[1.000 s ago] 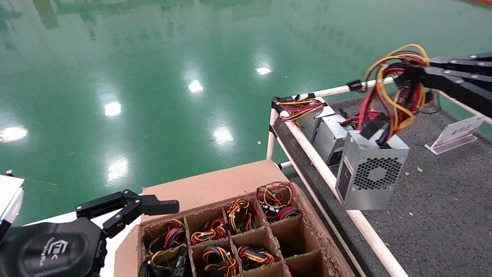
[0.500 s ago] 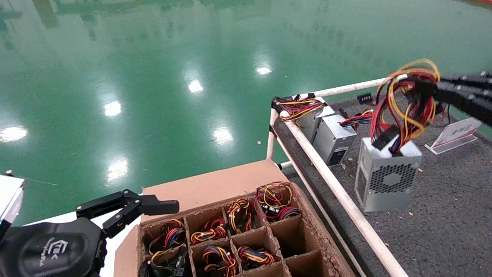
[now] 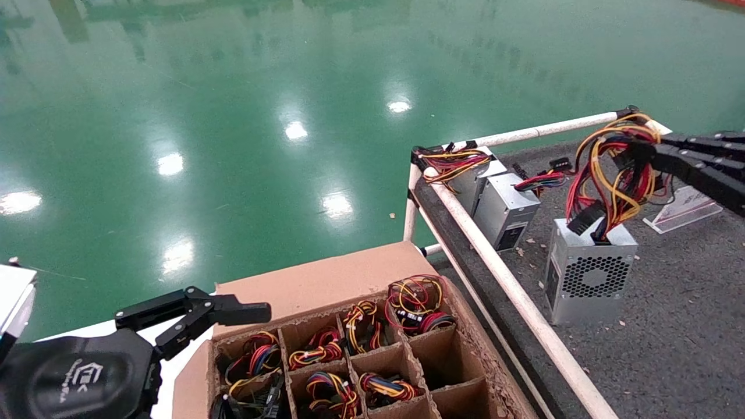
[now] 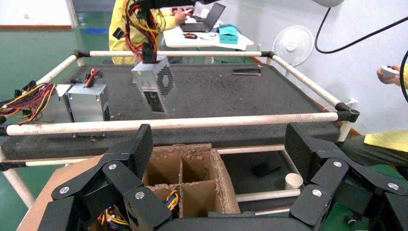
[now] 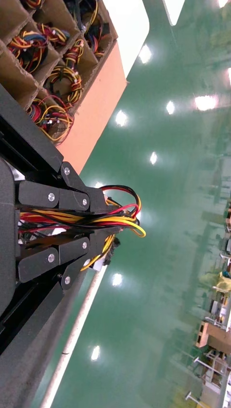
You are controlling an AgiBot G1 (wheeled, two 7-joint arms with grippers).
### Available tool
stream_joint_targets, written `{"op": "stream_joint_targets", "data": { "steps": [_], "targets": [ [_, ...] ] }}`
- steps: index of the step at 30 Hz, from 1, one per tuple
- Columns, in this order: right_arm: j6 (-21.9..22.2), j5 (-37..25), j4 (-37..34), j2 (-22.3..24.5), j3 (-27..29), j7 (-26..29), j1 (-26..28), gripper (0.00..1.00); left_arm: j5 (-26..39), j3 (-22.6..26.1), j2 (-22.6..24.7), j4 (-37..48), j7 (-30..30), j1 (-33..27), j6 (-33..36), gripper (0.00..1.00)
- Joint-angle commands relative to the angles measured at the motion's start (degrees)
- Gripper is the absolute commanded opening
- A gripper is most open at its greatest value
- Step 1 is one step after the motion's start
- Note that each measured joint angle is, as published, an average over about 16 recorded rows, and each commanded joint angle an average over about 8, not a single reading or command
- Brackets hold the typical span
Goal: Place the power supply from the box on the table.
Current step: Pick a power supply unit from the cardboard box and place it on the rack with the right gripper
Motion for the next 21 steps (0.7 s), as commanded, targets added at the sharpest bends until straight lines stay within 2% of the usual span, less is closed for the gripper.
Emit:
{"op": "stream_joint_targets", "data": {
  "steps": [1,7,16,21],
  "targets": [
    [-0.5,-0.5,-2.3,-0.7,-0.3,-1.5,0.6,0.00,0.0,0.0,0.0,0.0,0.0,0.0,0.0,1.00],
    [0.6,-3.5,-9.0,-3.1,-2.0,-6.3,4.2,0.00,0.0,0.0,0.0,0.0,0.0,0.0,0.0,1.00],
    [6.5,-6.6,-17.4,-6.6,-3.3,-11.3,7.8,0.00,0.0,0.0,0.0,0.0,0.0,0.0,0.0,1.00],
    [8.3,-7.2,-20.3,-8.2,-3.6,-12.9,8.7,0.00,0.0,0.0,0.0,0.0,0.0,0.0,0.0,1.00]
  ]
}}
